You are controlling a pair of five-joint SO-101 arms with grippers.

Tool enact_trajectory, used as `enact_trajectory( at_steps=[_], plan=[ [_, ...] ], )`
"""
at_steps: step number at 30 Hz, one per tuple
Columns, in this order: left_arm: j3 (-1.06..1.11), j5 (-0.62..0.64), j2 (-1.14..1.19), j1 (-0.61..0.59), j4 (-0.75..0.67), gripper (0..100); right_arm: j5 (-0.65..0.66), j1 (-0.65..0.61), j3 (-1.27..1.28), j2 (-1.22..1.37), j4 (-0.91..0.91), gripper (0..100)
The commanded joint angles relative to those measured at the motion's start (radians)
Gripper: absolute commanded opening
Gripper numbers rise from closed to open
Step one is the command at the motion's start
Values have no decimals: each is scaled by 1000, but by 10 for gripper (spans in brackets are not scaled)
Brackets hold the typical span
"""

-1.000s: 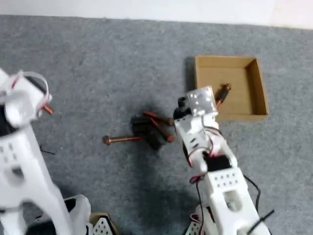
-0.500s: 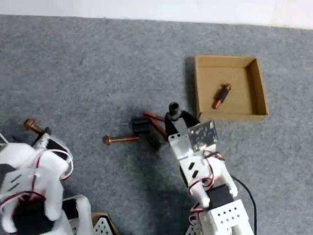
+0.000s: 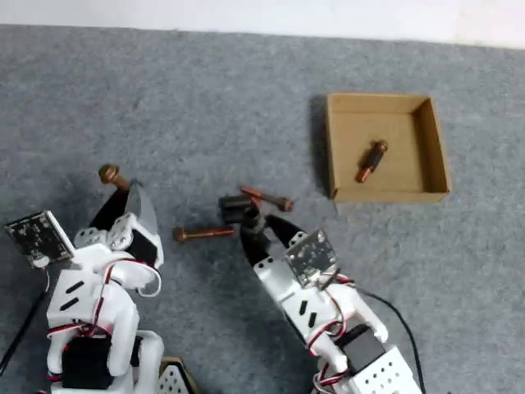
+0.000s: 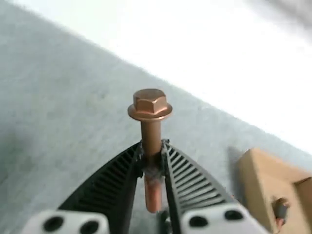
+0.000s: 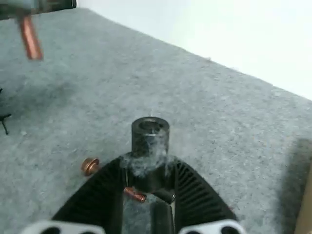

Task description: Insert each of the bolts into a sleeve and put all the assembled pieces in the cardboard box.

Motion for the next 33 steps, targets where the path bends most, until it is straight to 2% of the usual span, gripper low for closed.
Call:
enact_trajectory(
  at_steps=[1,6,10,14,23,33],
  plan=[
    [-7,41,-16,104,-172,4,11,-18,-13,-18,7,5],
    [-4,114,-16,245,-242,4,12,-19,-13,-18,8,5],
    [15,112,-16,372,-245,4,97,-21,-13,-18,10,5],
    [61,107,-16,455,-245,4,98,-19,-13,-18,10,5],
    [117,107,-16,472,-256,4,101,-19,-13,-18,10,5],
    [202,107,-16,501,-414,4,103,-19,-13,-18,10,5]
  ],
)
